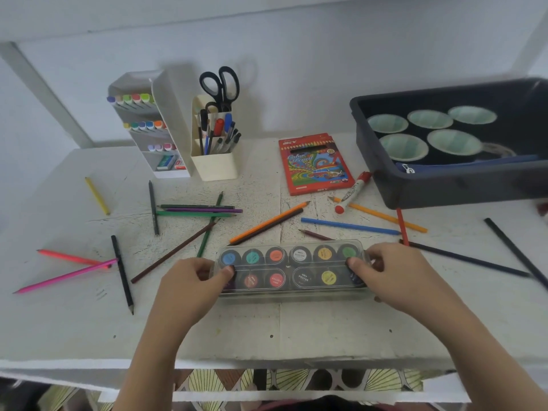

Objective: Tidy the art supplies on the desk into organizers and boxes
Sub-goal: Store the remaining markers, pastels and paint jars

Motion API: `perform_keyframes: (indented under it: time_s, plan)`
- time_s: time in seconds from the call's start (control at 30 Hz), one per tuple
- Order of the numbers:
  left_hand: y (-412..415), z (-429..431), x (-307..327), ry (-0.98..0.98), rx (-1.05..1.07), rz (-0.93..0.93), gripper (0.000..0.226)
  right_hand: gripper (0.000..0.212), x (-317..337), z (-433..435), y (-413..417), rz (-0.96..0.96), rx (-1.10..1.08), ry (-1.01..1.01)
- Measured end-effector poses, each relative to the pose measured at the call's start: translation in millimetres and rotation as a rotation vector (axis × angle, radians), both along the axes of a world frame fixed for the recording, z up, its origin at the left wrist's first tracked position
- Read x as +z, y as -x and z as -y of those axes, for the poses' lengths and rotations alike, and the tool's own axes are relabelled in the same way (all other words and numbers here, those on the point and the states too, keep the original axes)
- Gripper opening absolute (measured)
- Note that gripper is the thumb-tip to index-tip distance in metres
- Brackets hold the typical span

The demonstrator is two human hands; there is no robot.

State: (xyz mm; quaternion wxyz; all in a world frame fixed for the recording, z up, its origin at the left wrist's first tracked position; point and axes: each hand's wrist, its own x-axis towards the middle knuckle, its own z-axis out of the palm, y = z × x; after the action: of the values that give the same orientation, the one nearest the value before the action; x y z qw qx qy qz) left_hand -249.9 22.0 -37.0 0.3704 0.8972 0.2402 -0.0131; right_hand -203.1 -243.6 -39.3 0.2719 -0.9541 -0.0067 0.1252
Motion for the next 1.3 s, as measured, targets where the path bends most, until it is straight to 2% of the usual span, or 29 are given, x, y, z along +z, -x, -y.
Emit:
perform_keyframes:
  time_s: [0.23, 0.3, 0.4, 0.47, 0.57, 0.67, 0.83, 0.9, 0.97, 1.07, 1.3]
  plan:
    - [-6.1, 16.5, 10.0, 0.02, -0.029, 0.146, 0.008, 0.033, 6.8, 15.9, 10.1, 0.079, -0.091, -0.116]
    - [-10.5, 23.5, 14.9, 0.037, -0.042, 0.201, 0.009, 0.033, 10.0, 25.5, 15.2, 0.141, -0.115, -0.13]
    - [-22.4, 42.9, 26.4, 0.023, -0.087, 0.283, 0.024, 0.035, 18.4, 45.3, 25.4, 0.255, -0.157, -0.106]
    - [-33.5, 60.8, 37.4, 0.041, -0.134, 0.332, 0.027, 0.037, 25.7, 60.3, 32.9, 0.319, -0.216, -0.136]
    - [-52.9, 87.2, 56.7, 0.066, -0.245, 0.425, 0.016, 0.041, 37.8, 79.9, 39.2, 0.419, -0.31, -0.123]
    - [-77.0, 129.8, 77.1, 0.057, -0.367, 0.475, 0.019, 0.039, 48.4, 107.7, 48.3, 0.507, -0.419, -0.118]
    - [-111.4, 205.5, 99.1, 0.09, -0.561, 0.472, 0.016, 0.022, 57.0, 151.8, 62.5, 0.587, -0.584, -0.156]
    - [-122.8, 238.3, 103.0, 0.079, -0.639, 0.47, 0.023, 0.017, 59.2, 169.3, 70.1, 0.63, -0.655, -0.185]
    - [-134.8, 273.7, 104.1, 0.068, -0.708, 0.452, 0.028, 0.022, 60.1, 188.3, 78.4, 0.647, -0.732, -0.17]
    - [-152.0, 328.2, 102.1, 0.061, -0.838, 0.393, 0.016, 0.025, 56.7, 214.4, 87.7, 0.672, -0.851, -0.135]
    - [-165.4, 440.8, 77.6, 0.027, -1.062, 0.272, 0.003, 0.029, 31.6, 250.4, 99.4, 0.653, -1.079, -0.1]
